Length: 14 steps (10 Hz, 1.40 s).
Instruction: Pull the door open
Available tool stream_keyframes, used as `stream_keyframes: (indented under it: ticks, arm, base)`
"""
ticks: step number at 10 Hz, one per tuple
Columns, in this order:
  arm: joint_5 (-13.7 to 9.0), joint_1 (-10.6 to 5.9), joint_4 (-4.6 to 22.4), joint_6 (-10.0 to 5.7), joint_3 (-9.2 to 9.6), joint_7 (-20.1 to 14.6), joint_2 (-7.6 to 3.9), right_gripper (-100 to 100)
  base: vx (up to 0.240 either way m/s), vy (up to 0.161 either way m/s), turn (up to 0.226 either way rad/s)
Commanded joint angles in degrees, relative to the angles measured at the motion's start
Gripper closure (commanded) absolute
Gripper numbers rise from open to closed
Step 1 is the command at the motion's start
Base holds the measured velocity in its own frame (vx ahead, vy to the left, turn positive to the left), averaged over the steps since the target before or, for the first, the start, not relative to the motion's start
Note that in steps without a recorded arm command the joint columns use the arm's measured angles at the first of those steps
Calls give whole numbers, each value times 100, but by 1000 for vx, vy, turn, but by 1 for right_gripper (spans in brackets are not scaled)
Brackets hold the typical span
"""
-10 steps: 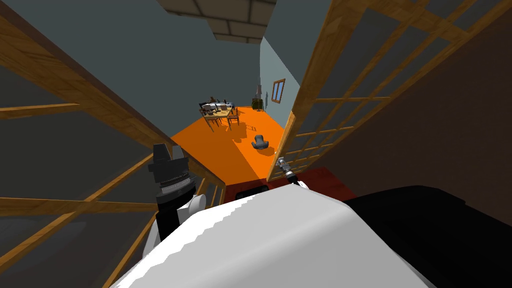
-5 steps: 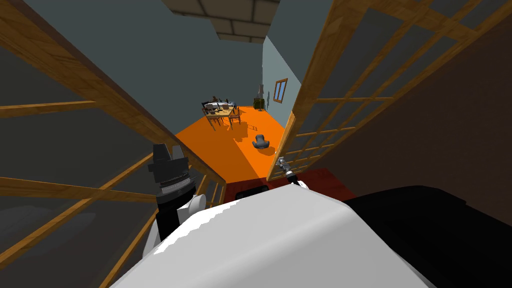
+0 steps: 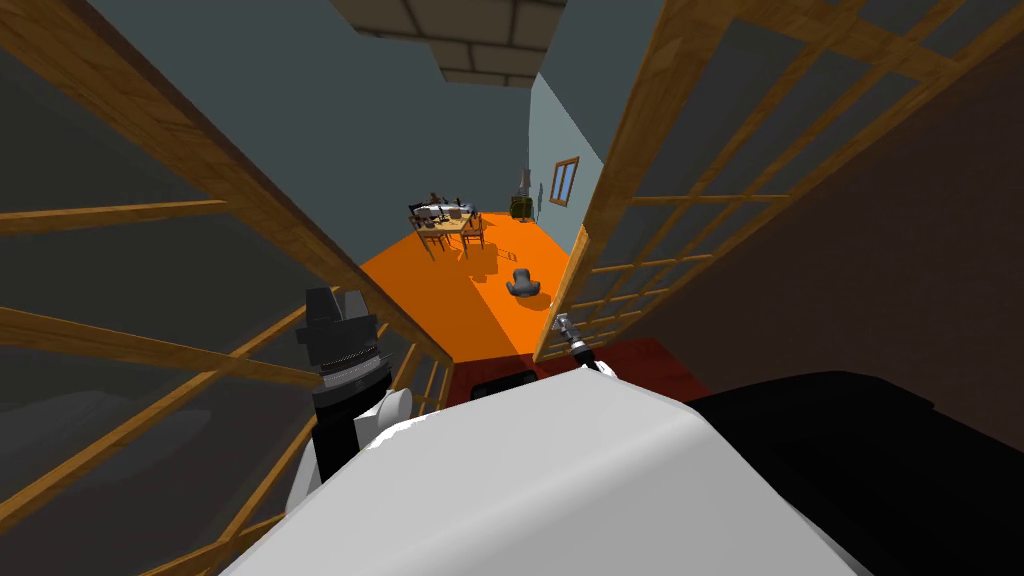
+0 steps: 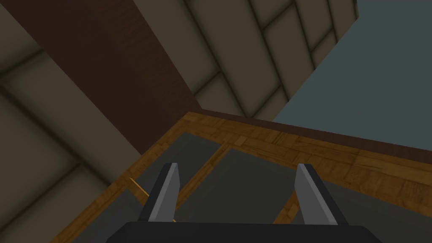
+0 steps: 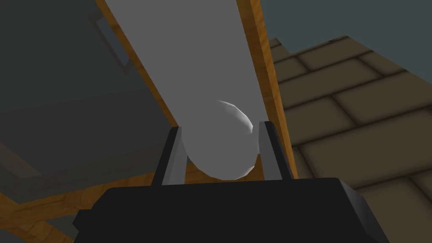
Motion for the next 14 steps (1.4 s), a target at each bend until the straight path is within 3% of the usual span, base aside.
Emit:
stream_keyframes:
  ticks: [1, 7, 14]
  arm:
    - [-92, -9, -4, -7, 57, -228, 7, 100]
    - [-522, -43, -2, 31, 276, -1196, -31, 100]
    - [-853, -69, 0, 61, 444, -2040, -59, 100]
  base:
    - [-41, -16, 49]
    - [-50, -24, 62]
    - [-31, -18, 44]
